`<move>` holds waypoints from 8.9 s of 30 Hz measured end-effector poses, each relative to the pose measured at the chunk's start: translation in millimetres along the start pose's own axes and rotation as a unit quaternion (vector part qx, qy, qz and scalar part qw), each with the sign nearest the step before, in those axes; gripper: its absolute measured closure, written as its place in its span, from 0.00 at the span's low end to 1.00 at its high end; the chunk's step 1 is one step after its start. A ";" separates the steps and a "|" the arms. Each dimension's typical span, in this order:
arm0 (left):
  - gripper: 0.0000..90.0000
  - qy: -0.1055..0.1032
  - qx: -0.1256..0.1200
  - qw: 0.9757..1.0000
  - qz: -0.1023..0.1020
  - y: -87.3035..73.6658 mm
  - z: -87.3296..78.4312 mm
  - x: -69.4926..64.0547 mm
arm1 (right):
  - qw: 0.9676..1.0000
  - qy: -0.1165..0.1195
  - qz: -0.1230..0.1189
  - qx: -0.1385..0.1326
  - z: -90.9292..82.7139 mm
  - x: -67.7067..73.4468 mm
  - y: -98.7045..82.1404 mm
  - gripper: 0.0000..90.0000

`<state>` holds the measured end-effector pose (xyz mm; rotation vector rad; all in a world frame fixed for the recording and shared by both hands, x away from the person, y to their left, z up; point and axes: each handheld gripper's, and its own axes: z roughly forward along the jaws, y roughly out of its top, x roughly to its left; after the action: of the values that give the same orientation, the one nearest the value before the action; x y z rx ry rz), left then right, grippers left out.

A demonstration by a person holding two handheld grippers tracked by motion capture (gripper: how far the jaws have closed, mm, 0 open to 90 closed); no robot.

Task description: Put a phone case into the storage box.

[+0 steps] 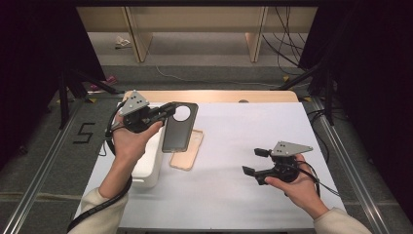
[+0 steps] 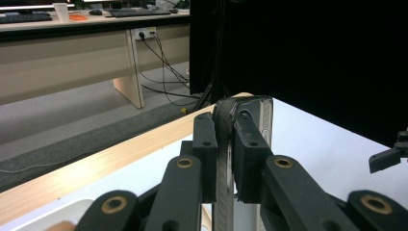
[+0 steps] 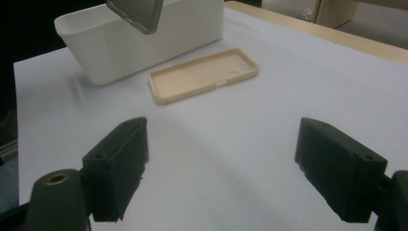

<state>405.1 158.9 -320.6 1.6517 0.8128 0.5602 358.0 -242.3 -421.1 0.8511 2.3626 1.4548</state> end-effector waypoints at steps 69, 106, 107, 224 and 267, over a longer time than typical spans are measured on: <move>0.90 0.038 0.001 0.999 0.012 14.2 13.5 118.8 | 1.000 -0.001 0.010 0.002 -11.7 -2.9 -8.7 0.24; 0.90 0.044 0.005 0.999 -0.002 0.7 28.8 137.1 | 1.000 0.004 0.011 -0.001 -11.8 -3.1 -8.7 0.24; 0.90 0.045 0.005 0.999 -0.005 -0.2 29.3 137.4 | 1.000 0.004 0.011 -0.001 -11.9 -3.1 -8.7 0.24; 0.82 0.111 0.117 0.985 -0.057 -58.7 59.5 171.8 | 1.000 0.011 0.004 0.000 -10.8 -1.9 -9.2 0.23; 0.27 0.162 0.182 0.969 -0.046 -49.1 69.3 166.1 | 1.000 0.014 0.003 0.004 -10.5 -1.0 -9.7 0.23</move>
<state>552.6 246.2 -394.3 1.8668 1.2878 0.6547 350.3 -253.8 -424.8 0.8463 2.3889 1.4701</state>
